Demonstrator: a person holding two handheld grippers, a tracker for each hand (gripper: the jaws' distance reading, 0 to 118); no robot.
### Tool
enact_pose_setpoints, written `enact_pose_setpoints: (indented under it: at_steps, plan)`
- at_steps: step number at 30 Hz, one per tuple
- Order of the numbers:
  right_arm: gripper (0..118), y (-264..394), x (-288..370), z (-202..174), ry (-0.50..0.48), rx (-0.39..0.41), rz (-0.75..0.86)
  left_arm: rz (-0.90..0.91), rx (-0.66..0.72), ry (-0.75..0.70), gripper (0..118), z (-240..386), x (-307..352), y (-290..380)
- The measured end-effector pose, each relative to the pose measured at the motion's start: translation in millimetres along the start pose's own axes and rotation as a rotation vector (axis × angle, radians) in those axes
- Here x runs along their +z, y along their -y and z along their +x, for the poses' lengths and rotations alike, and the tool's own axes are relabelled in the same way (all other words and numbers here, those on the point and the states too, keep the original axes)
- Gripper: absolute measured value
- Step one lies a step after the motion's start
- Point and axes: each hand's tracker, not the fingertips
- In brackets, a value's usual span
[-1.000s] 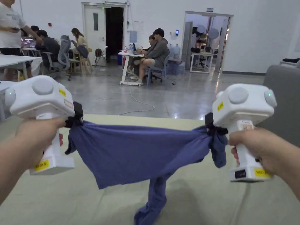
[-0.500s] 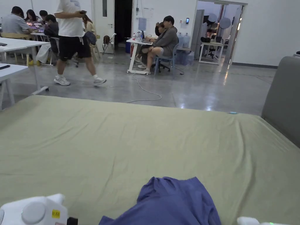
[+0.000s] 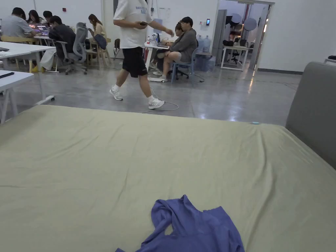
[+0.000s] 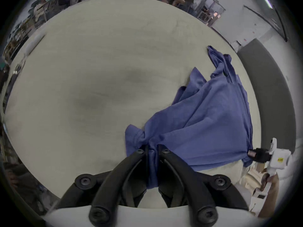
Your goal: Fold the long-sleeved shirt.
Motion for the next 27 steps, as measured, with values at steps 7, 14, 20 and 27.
enact_pose_setpoints:
  at_steps: [7,14,20,27]
  plan:
    - [82,-7.1,60.7,14.2,-0.121,-0.079,0.115,0.158,0.057,0.069,115,4.2,67.6,4.0]
    - [25,27.2,134.2,-11.7,-0.095,0.018,0.399,0.179,-0.007,-0.031,18,5.0,114.0,46.1]
    - [0,47.3,112.4,-35.3,-0.141,0.081,0.326,0.170,0.027,0.002,38,-0.8,91.9,33.2]
    - [0,40.5,102.2,-37.8,-0.132,0.085,0.328,0.093,0.044,-0.125,118,9.9,13.0,-26.2]
